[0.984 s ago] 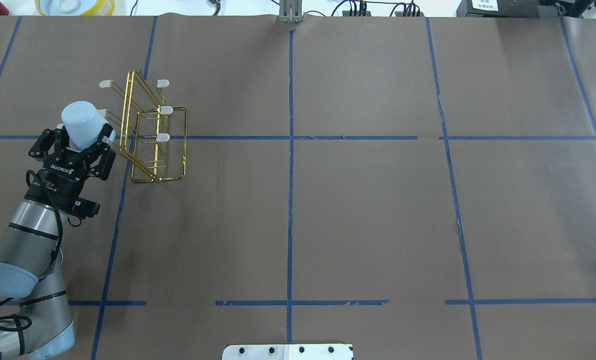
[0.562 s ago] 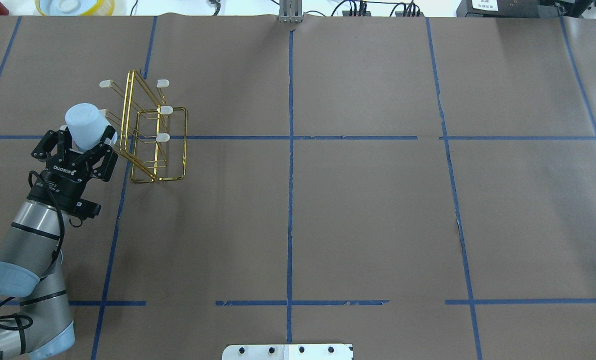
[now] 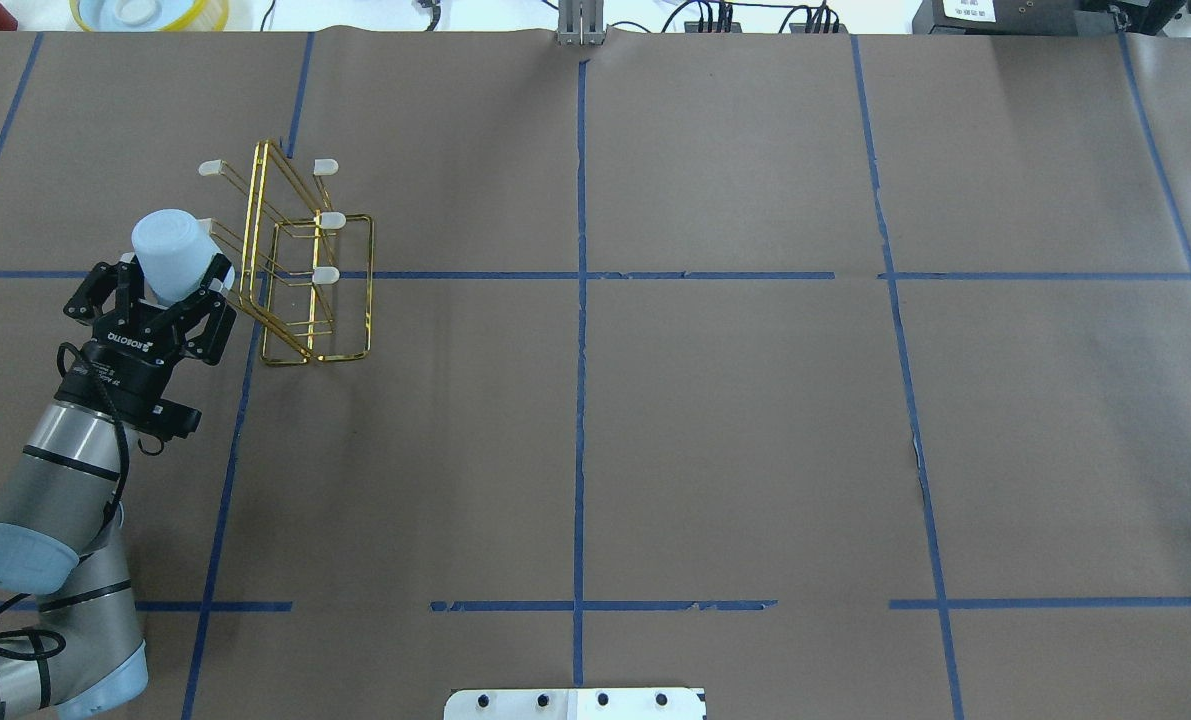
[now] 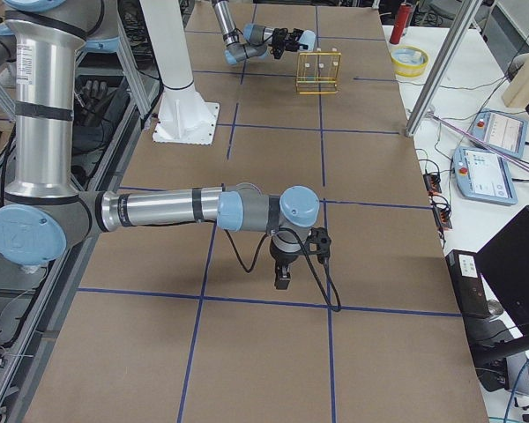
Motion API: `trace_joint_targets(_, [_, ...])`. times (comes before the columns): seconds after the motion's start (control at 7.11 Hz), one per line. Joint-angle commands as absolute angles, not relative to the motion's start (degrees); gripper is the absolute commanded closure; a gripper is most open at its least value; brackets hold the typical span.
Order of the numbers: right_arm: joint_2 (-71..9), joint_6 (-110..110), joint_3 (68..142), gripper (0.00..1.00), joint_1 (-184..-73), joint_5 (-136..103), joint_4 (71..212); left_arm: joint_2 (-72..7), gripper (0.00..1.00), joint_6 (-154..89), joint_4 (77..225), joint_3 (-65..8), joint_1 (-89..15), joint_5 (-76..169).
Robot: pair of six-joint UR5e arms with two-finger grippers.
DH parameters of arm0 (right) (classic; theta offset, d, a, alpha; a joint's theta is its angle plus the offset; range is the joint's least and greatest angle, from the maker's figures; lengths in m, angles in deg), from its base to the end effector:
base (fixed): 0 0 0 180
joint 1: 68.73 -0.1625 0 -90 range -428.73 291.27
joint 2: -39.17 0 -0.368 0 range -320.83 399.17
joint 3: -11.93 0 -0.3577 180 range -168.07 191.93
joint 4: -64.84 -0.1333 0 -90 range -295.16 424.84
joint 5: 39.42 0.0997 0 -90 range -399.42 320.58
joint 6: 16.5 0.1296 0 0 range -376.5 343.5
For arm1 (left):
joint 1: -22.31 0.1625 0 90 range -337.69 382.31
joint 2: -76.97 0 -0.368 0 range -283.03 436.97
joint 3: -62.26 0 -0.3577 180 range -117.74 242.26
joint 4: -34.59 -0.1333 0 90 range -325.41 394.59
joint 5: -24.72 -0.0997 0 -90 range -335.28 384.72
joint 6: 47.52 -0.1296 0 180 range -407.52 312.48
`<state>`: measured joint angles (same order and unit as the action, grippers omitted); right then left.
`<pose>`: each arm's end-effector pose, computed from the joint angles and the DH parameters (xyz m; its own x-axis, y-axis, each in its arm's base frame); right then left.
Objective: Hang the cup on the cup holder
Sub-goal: 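Push the cup onto a white peg of the gold rack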
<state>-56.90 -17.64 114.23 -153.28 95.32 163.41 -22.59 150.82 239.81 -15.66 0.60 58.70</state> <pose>0.0027 -0.4147 0.5857 0.7078 -0.0586 0.7040 0.1090 0.9937 -0.0268 0.3261 -0.3890 0.4212 -0.7581 -0.2692 0.5940 -0.6290 0.0612 -0.7750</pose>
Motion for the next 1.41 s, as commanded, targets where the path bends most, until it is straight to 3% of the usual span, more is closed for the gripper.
trace_joint_targets(0.0, [-56.9,-17.6,114.2,0.0,-153.3,95.3,163.5,-22.6,0.53,150.8,239.8,-15.7,0.6,58.7])
trace_joint_targets(0.14, [-56.9,-17.6,114.2,0.0,-153.3,95.3,163.5,-22.6,0.01,150.8,240.1,-16.0,0.5,59.4])
trace_joint_targets(0.7, [-56.9,-17.6,114.2,0.0,-153.3,95.3,163.4,-22.5,0.0,150.8,240.3,-16.7,-0.2,60.2])
trace_joint_targets(1.27, [-56.9,-17.6,114.3,0.0,-153.3,95.3,163.5,-21.8,0.0,144.8,239.7,-24.2,-2.7,63.7])
